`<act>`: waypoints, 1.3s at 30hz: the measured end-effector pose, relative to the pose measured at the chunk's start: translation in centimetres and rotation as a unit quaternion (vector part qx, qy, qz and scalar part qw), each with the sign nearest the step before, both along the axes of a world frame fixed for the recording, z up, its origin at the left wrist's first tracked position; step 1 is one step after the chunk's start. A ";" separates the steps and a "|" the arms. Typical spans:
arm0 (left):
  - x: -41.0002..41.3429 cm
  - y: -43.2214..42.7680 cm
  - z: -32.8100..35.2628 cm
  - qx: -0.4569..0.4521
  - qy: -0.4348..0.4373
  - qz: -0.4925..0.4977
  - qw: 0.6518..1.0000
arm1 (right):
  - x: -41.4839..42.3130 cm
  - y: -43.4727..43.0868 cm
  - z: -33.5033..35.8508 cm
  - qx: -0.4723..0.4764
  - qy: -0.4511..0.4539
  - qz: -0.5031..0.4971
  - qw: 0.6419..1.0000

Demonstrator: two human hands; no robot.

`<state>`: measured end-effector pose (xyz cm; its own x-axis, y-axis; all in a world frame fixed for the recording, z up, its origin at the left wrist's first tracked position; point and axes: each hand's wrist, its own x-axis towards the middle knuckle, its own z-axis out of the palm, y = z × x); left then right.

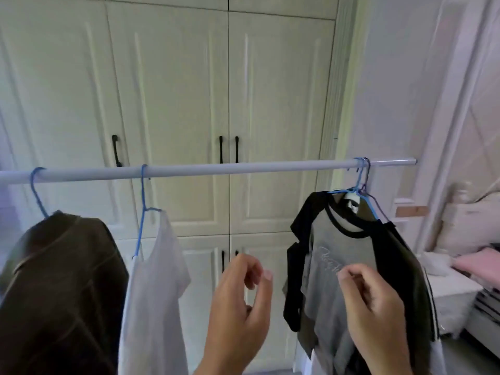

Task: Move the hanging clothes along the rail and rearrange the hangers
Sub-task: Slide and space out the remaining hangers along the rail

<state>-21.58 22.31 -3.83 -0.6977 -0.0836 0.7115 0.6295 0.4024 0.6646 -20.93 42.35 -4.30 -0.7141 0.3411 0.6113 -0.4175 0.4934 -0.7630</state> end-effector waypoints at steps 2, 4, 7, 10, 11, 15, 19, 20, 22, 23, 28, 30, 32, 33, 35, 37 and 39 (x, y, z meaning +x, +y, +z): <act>-1.5 3.2 0.3 0.003 -0.020 -0.037 0.999 | 0.0 3.0 0.5 -0.015 0.024 -0.018 0.999; -3.0 6.9 0.7 -0.003 -0.038 -0.069 0.997 | -0.2 6.3 0.7 -0.026 0.059 -0.044 0.997; -5.2 11.9 1.2 -0.003 -0.069 -0.113 0.991 | -1.1 10.9 0.5 -0.039 0.075 -0.078 0.993; -7.3 16.2 1.0 -0.002 -0.099 -0.147 0.984 | -1.9 14.4 0.4 -0.015 0.073 -0.115 0.991; -7.8 17.6 0.9 -0.006 -0.109 -0.152 0.982 | -2.2 15.4 0.4 -0.003 0.071 -0.125 0.990; -9.7 22.3 0.3 -0.026 -0.152 -0.123 0.980 | -3.3 18.0 0.1 0.039 0.023 -0.122 0.991; -11.2 25.7 0.8 -0.079 -0.187 -0.035 0.978 | -4.5 19.6 -0.7 0.089 -0.068 -0.042 0.993; -11.5 26.3 1.0 -0.096 -0.193 -0.015 0.976 | -4.8 19.9 -1.0 0.104 -0.085 -0.033 0.990; -11.9 27.2 1.5 -0.123 -0.191 0.024 0.973 | -5.3 20.2 -1.4 0.123 -0.099 -0.032 0.987; -12.2 27.5 1.7 -0.133 -0.188 0.040 0.972 | -5.5 20.3 -1.5 0.129 -0.097 -0.037 0.986; -13.1 27.1 2.0 -0.141 -0.193 0.087 0.967 | -6.4 19.1 -1.4 0.172 -0.068 -0.064 0.981; -13.2 26.6 1.9 -0.128 -0.195 0.108 0.966 | -6.8 18.0 -1.2 0.169 -0.076 -0.050 0.981; -13.3 26.2 1.5 -0.116 -0.192 0.129 0.966 | -7.3 17.0 -1.2 0.156 -0.103 -0.025 0.982; -13.3 26.1 1.3 -0.111 -0.189 0.135 0.966 | -7.5 16.6 -1.1 0.153 -0.126 -0.014 0.980; -13.2 25.6 1.1 -0.096 -0.183 0.131 0.970 | -7.8 16.0 -1.0 0.162 -0.171 -0.003 0.972; -12.9 24.9 1.3 -0.071 -0.178 0.127 0.973 | -8.6 15.8 -0.9 0.171 -0.193 -0.005 0.966; -12.4 24.1 1.5 -0.050 -0.170 0.142 0.974 | -9.4 15.8 -0.7 0.167 -0.198 -0.015 0.966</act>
<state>-33.99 46.39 -2.30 -0.8532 -0.2497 0.4579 0.2338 0.6018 0.7637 -30.30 58.13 -4.98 -0.9073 0.1953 0.3723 -0.1083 0.7471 -0.6558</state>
